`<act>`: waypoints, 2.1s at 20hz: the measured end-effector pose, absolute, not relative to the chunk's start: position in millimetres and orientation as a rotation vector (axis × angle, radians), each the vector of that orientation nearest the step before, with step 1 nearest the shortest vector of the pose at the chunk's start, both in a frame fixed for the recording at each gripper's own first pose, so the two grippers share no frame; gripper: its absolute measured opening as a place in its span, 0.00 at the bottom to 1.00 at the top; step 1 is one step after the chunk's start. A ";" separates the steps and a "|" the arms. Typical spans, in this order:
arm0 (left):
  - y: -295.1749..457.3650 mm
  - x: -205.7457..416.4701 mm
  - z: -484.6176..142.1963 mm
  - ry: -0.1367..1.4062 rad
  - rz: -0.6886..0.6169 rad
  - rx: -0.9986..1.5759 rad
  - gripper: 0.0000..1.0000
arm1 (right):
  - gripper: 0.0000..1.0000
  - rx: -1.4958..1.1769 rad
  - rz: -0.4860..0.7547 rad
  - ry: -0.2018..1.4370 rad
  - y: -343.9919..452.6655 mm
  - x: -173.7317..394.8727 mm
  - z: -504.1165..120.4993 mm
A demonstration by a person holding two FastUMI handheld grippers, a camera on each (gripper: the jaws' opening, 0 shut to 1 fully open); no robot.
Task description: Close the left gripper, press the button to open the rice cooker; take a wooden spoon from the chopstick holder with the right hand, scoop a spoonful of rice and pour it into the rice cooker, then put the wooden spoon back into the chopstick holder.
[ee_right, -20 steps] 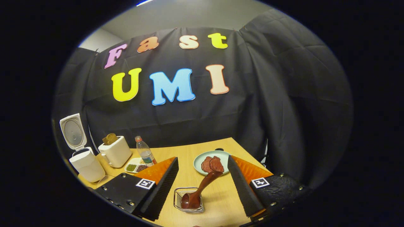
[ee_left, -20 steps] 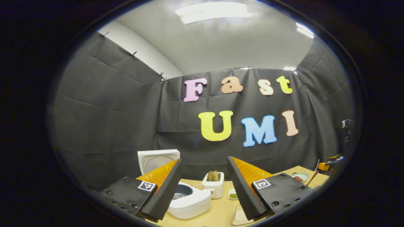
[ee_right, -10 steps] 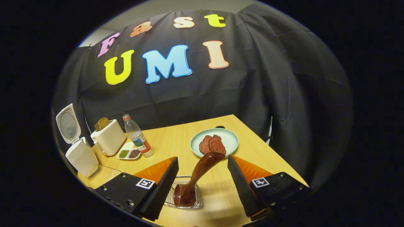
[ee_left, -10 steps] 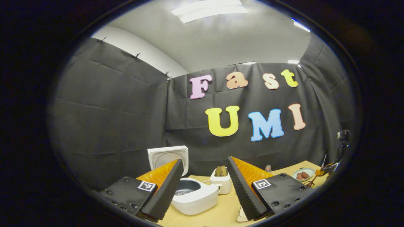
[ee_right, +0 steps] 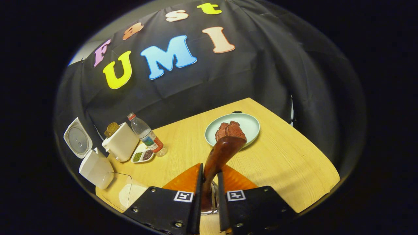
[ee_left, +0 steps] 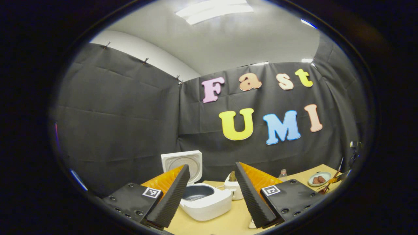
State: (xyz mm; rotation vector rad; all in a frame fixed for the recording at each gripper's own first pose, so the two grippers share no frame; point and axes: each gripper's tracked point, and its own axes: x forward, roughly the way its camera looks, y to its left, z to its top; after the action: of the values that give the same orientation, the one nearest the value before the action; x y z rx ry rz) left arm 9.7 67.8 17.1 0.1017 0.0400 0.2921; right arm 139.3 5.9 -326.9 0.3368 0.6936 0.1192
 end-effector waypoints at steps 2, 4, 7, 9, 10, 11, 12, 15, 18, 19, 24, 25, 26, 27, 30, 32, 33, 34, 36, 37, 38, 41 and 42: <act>65.9 8.0 17.9 0.036 0.302 0.096 0.92 | 0.15 0.360 0.153 0.690 12.9 129.9 -315.3; 63.6 5.5 16.5 0.033 0.311 0.106 0.91 | 0.11 0.345 0.176 0.674 17.2 131.6 -309.2; 57.1 8.6 11.8 0.032 0.303 0.096 0.91 | 0.11 0.324 0.194 0.643 18.9 128.7 -290.5; 53.9 13.2 8.3 0.032 0.284 0.079 0.91 | 0.11 0.313 0.198 0.617 18.7 129.0 -275.1; 52.4 15.5 4.7 0.033 0.274 0.075 0.91 | 0.10 0.305 0.191 0.600 17.3 129.2 -266.0; 51.7 20.0 3.2 0.032 0.259 0.072 0.91 | 0.10 0.297 0.188 0.584 17.0 128.6 -257.0; 53.4 24.8 2.9 0.028 0.246 0.072 0.91 | 0.11 0.285 0.176 0.566 15.9 128.5 -247.2; 58.7 42.6 -3.9 0.029 0.189 0.046 0.91 | 0.10 0.279 0.140 0.519 17.5 122.9 -219.8; 72.6 58.6 -9.9 0.036 0.147 0.019 0.91 | 0.10 0.295 0.111 0.480 28.0 114.9 -194.5; 76.7 62.7 -12.7 0.042 0.133 0.013 0.96 | 0.10 0.305 0.110 0.470 34.2 112.4 -187.6; 100.4 70.4 -22.1 0.048 0.095 -0.006 0.96 | 0.10 0.326 0.128 0.439 77.1 99.7 -165.1; 104.4 71.8 -24.0 0.051 0.086 -0.009 0.96 | 0.10 0.330 0.135 0.442 88.1 96.8 -165.3; 109.1 71.9 -25.7 0.053 0.080 -0.008 0.96 | 0.10 0.335 0.142 0.447 98.6 94.4 -166.1; 114.0 73.2 -27.1 0.055 0.072 -0.006 0.96 | 0.10 0.337 0.148 0.453 109.3 91.8 -167.5; 124.8 75.5 -33.8 0.064 0.048 -0.009 0.96 | 0.10 0.329 0.166 0.466 140.3 85.7 -178.2; 131.9 77.0 -36.7 0.070 0.036 -0.010 0.96 | 0.11 0.314 0.181 0.478 159.3 82.1 -188.3; 136.0 77.9 -37.2 0.070 0.033 -0.005 0.96 | 0.10 0.309 0.186 0.470 166.8 82.4 -191.4; 140.9 78.1 -38.5 0.067 0.030 -0.003 0.96 | 0.10 0.308 0.193 0.480 175.2 80.9 -194.7; 148.7 78.9 -44.3 0.074 0.026 -0.007 0.96 | 0.10 0.292 0.187 0.497 185.6 77.8 -208.4; 152.8 79.3 -47.4 0.081 0.024 -0.013 0.96 | 0.10 0.281 0.185 0.500 192.1 76.0 -214.2; 157.4 80.0 -51.7 0.087 0.023 -0.018 0.96 | 0.10 0.270 0.184 0.501 197.1 75.0 -218.5; 170.2 80.7 -60.9 0.107 0.023 -0.016 0.96 | 0.10 0.225 0.173 0.516 209.5 71.9 -238.4; 174.6 79.7 -62.0 0.108 0.024 -0.015 0.92 | 0.10 0.210 0.171 0.522 214.2 70.8 -244.9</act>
State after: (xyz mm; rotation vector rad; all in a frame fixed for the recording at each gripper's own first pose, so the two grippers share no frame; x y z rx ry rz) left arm 79.7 174.6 -62.0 -0.0155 0.1083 0.0236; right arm 70.8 214.2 -244.9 0.2100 0.5217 0.1713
